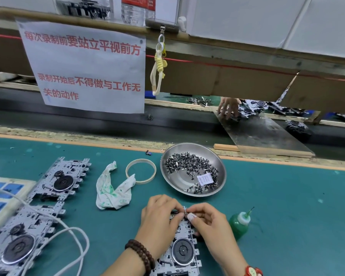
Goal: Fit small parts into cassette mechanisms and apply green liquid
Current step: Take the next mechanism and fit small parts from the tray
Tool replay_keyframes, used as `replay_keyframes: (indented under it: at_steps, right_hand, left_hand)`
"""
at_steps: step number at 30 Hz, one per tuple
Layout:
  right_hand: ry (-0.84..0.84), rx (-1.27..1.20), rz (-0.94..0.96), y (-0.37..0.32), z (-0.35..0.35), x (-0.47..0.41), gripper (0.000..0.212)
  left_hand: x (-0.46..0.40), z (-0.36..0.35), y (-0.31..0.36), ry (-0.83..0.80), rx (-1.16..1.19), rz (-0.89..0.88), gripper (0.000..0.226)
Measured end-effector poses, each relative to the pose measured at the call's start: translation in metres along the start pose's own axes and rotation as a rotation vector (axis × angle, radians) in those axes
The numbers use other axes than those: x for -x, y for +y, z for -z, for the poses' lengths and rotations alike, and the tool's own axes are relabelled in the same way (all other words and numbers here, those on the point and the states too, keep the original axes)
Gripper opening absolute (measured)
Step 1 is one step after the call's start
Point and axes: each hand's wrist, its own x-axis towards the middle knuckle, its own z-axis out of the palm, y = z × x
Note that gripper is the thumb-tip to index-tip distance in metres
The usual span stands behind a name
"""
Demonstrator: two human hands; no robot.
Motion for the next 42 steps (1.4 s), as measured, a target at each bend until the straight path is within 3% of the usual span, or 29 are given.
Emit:
replay_keyframes:
  at_steps: [17,28,35,42]
  right_hand:
    - [-0.037,0.275,0.013,0.0012,0.0008,-0.0033,0.011]
    - [-0.029,0.600,0.210,-0.0025,0.0001,-0.0010,0.030]
    - [-0.026,0.648,0.287,0.0028,0.0004,-0.0024,0.013]
    - [-0.030,0.681,0.264,0.0008,0.0003,-0.0045,0.031]
  left_hand:
    - [0.0049,-0.0038,-0.0039,0.044,-0.124,-0.104,0.012]
    - [0.0059,-0.0053,-0.0068,0.044,-0.060,-0.110,0.009]
    - [0.0096,-0.0060,-0.0084,0.065,-0.084,-0.119,0.010]
    - [0.0075,-0.0052,-0.0075,0.035,0.042,-0.085,0.007]
